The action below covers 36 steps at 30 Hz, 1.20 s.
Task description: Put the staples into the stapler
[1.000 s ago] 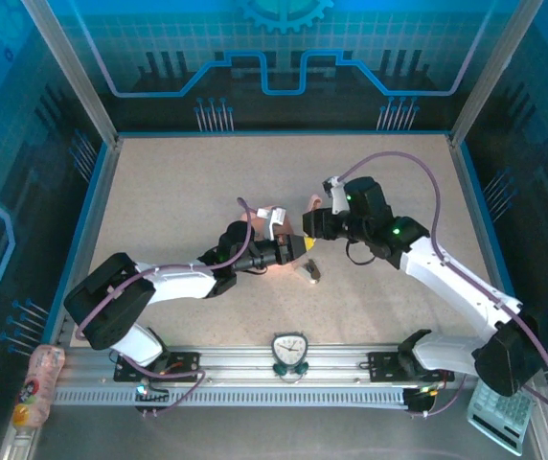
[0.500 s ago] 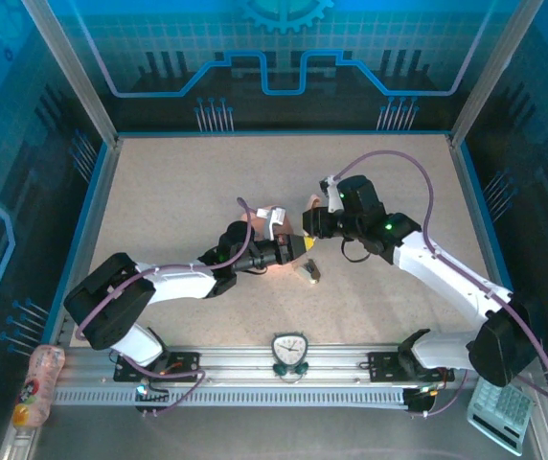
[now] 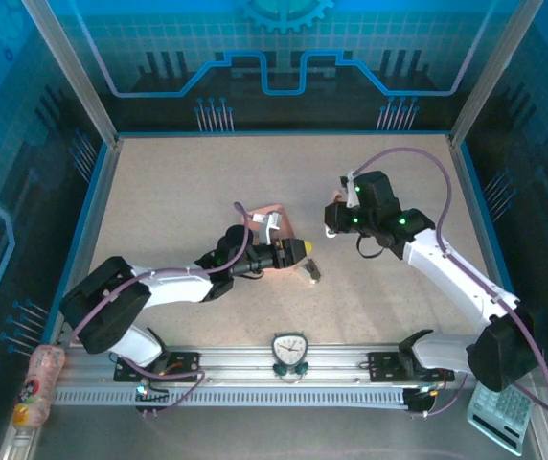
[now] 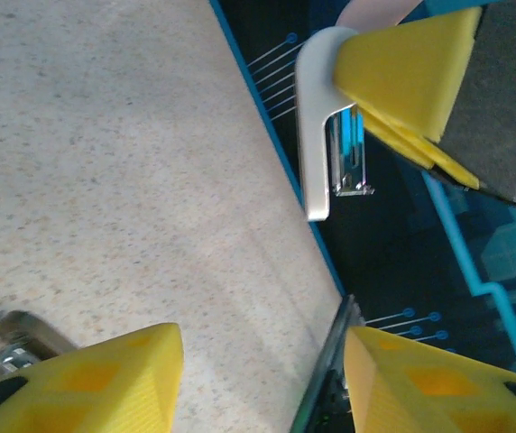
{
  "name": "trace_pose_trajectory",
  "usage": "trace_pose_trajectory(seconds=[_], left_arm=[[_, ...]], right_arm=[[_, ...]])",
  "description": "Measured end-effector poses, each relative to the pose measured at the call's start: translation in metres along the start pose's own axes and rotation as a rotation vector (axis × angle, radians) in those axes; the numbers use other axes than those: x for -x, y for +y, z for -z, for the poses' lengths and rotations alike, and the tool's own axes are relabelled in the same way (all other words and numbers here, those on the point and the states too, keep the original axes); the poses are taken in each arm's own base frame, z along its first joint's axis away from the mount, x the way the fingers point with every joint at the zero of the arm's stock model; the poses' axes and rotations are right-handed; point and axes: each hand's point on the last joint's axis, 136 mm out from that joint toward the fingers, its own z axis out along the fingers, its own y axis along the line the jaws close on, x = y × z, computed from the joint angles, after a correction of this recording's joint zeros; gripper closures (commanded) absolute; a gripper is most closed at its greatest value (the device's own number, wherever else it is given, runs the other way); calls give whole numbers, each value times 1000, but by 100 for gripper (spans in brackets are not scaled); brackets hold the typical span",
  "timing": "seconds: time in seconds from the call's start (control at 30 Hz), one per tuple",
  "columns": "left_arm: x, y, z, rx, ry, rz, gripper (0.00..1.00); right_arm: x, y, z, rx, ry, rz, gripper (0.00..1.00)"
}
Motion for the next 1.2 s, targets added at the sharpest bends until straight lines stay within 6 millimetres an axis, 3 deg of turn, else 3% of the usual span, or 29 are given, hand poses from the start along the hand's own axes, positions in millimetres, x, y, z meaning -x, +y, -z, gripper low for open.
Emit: trace_pose_trajectory(seconds=[0.2,0.5,0.73,0.97,1.2], left_arm=[[7,16,9,99,-18,-35,27],[46,46,26,293,-67,-107,23],[61,66,42,389,-95,-134,23],[59,74,46,425,-85,-142,23],[72,57,56,407,-129,-190,21]], right_arm=[[-12,-41,-4,-92,50,-45,76],[-80,-86,-49,-206,278,-90,73],[-112,-108,-63,-253,365,-103,73],[-118,-113,-67,-258,389,-93,72],[-120,-117,-70,-265,395,-90,70]])
